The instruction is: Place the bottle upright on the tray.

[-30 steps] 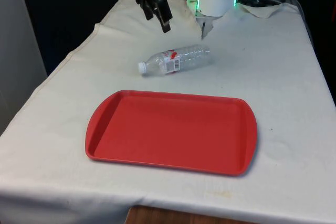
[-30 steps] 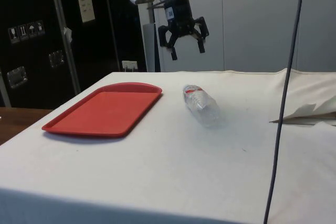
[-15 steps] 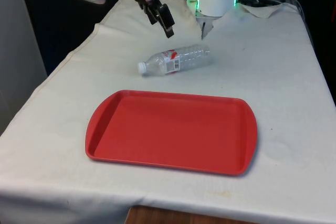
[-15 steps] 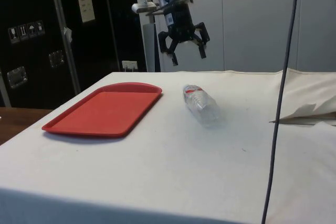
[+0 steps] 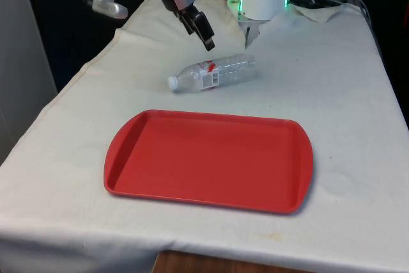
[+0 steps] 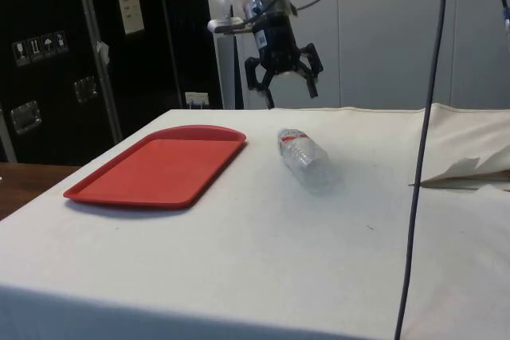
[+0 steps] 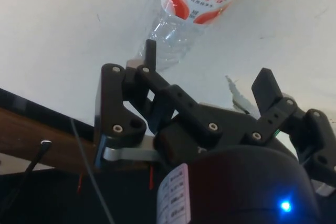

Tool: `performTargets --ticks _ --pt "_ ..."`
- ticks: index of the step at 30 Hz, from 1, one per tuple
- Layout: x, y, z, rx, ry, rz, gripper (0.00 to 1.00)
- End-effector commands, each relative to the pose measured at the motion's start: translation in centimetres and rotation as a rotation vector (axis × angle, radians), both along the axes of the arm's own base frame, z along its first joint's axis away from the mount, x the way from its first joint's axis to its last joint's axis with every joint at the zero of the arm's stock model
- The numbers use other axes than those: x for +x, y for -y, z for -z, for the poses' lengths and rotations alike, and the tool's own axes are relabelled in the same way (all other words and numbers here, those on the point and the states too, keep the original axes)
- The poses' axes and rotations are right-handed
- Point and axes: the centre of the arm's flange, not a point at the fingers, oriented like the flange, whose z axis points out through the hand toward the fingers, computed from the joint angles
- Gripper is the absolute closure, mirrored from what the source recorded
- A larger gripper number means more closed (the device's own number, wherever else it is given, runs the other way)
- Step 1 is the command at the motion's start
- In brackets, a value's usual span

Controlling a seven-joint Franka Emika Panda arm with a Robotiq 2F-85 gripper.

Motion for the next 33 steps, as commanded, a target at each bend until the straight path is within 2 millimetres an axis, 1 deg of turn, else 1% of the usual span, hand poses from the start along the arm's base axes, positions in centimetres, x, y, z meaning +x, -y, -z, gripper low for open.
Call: performTargets --ticks 1,4,5,7,13,14,19,31,32,33 --pt "0.0 0.1 0.2 0.016 -0.004 0.005 0.00" --pt "0.0 0.4 0.7 0.028 -0.010 0.010 0.00" --pt "0.0 0.2 0.5 0.011 -0.004 0.006 0.00" --pt "0.1 0.7 1.2 0.037 -0.015 0.015 0.00" --pt "0.4 1.7 2.4 0.059 -0.020 0.023 0.00" --pt "0.4 1.4 2.0 0.041 -0.019 0.020 0.00" --pt "0.6 2.4 3.3 0.074 -0.020 0.031 0.00" --pt "0.8 3.9 5.7 0.122 -0.028 0.044 0.00" --pt "0.8 3.9 5.6 0.108 -0.027 0.042 0.00" --pt "0.8 4.2 6.0 0.133 -0.032 0.045 0.00"
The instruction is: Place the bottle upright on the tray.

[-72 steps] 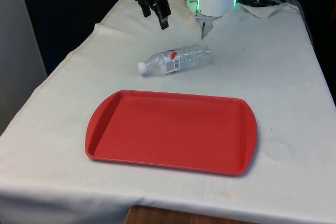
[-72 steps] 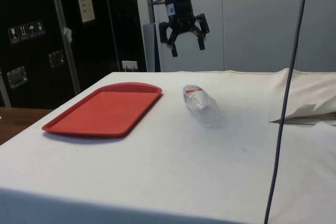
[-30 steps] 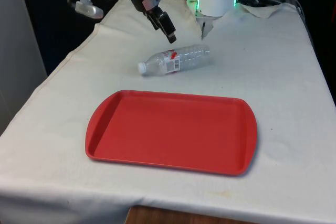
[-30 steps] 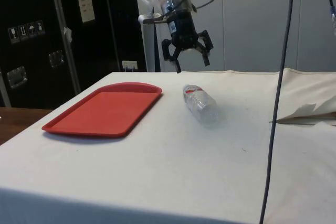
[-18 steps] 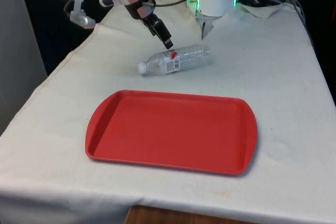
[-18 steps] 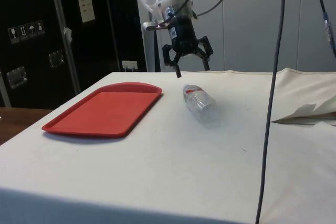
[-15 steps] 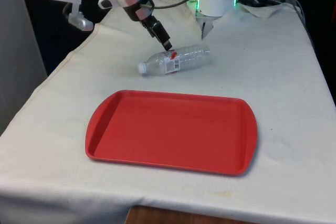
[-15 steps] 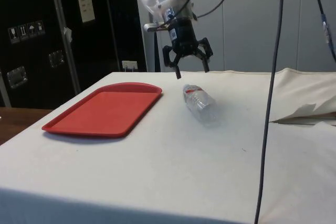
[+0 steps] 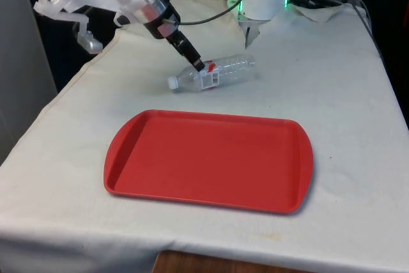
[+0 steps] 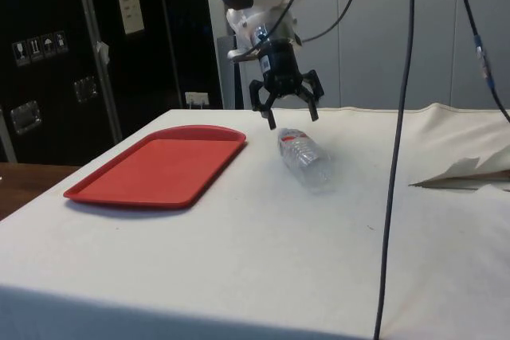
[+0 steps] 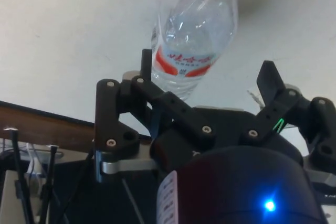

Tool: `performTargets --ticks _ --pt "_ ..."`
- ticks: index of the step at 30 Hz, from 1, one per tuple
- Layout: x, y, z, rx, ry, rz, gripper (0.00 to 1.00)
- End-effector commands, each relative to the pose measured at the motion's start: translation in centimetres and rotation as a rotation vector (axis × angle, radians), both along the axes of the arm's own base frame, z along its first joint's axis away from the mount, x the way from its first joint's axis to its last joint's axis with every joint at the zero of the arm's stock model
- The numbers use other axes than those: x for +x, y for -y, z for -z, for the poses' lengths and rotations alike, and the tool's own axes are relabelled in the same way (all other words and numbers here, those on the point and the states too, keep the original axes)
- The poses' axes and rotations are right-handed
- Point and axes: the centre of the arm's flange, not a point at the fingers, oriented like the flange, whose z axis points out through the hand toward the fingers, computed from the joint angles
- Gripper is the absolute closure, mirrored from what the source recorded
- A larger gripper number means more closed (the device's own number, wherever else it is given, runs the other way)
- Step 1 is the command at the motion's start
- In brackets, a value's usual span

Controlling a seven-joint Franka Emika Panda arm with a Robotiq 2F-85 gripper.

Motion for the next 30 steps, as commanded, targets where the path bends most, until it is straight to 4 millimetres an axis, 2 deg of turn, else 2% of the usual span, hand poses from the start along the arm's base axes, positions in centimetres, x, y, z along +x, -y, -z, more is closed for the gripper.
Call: performTargets --ticks 1,13,30 --pt "0.0 0.1 0.3 0.019 -0.004 0.001 0.00" --pt "-0.3 0.8 2.1 0.092 -0.021 0.007 0.00" --pt "-0.5 -0.8 4.3 0.145 -0.063 0.014 0.00"
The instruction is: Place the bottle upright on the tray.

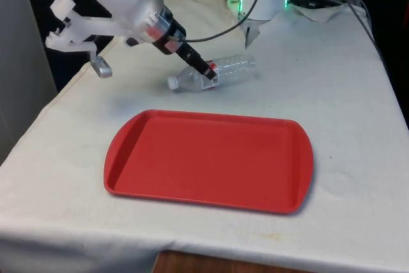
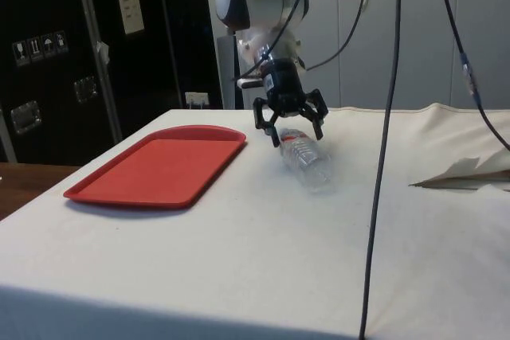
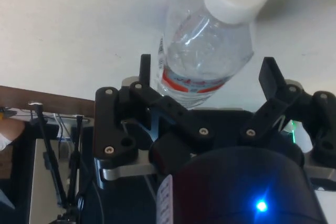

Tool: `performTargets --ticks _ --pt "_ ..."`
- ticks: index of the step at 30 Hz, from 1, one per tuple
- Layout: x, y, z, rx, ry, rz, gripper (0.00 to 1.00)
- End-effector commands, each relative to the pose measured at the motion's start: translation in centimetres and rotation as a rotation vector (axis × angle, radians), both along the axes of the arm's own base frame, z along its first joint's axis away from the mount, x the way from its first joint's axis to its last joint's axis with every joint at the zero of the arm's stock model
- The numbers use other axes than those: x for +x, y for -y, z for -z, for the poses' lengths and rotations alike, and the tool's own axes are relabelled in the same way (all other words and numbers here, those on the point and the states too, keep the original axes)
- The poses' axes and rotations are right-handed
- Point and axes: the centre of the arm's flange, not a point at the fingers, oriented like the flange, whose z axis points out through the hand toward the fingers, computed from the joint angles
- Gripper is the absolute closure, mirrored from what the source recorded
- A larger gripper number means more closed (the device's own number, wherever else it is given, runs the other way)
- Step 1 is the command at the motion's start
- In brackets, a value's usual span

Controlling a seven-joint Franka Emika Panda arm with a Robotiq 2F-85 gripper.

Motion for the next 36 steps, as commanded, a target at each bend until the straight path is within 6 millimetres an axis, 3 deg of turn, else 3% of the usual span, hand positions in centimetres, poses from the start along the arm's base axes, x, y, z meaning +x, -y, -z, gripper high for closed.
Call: performTargets --ticks 1,14,36 --pt "0.1 -0.1 0.3 0.010 -0.004 0.005 0.00" --pt "0.3 0.8 2.4 0.023 -0.028 0.019 0.00" --pt "0.3 0.6 2.8 0.025 -0.035 0.016 0.00"
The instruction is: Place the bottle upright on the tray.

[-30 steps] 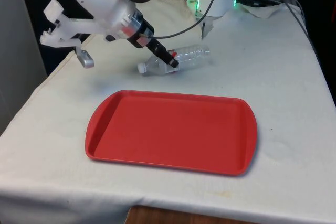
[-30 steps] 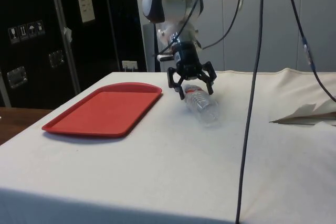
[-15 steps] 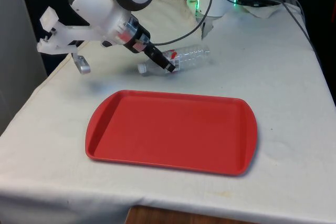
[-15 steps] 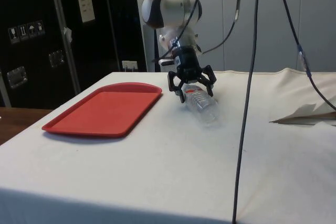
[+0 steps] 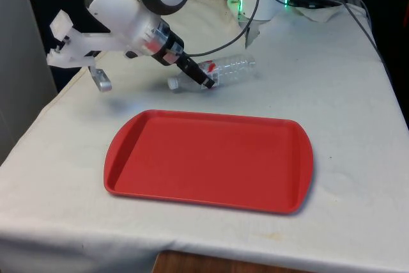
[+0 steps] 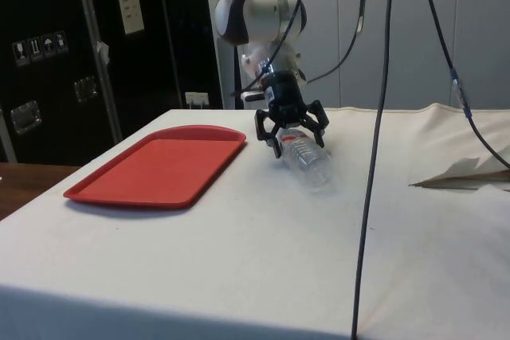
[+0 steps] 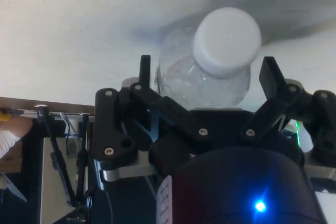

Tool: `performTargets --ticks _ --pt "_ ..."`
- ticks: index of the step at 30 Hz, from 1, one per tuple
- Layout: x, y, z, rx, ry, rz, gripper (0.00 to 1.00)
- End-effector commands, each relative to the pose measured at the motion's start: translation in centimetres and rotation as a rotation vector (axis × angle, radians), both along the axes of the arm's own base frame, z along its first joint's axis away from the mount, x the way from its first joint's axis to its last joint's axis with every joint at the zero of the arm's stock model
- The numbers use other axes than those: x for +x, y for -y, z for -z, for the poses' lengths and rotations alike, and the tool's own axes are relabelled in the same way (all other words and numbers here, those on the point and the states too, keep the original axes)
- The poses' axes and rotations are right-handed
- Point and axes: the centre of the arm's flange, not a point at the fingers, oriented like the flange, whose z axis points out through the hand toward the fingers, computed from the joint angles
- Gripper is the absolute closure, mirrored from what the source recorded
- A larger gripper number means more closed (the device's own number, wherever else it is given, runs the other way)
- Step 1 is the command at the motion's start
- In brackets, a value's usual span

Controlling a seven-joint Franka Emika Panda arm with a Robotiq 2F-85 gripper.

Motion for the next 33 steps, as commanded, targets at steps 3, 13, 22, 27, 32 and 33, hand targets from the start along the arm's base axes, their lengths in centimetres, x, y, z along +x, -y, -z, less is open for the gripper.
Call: performTargets --ticks 3,13,22,27,32,33 --pt "-0.01 -0.29 -0.01 0.004 0.001 0.003 0.00" --pt "-0.03 -0.87 0.09 0.006 -0.007 -0.002 0.00" --pt "-0.10 -0.87 0.18 0.006 -0.009 -0.006 0.11" --pt "-0.11 -0.88 0.18 0.007 -0.009 -0.007 0.50" --pt "-0.14 -0.85 0.10 0.011 -0.011 -0.007 0.78" --pt "-0.14 -0.85 0.10 0.011 -0.011 -0.008 0.83"
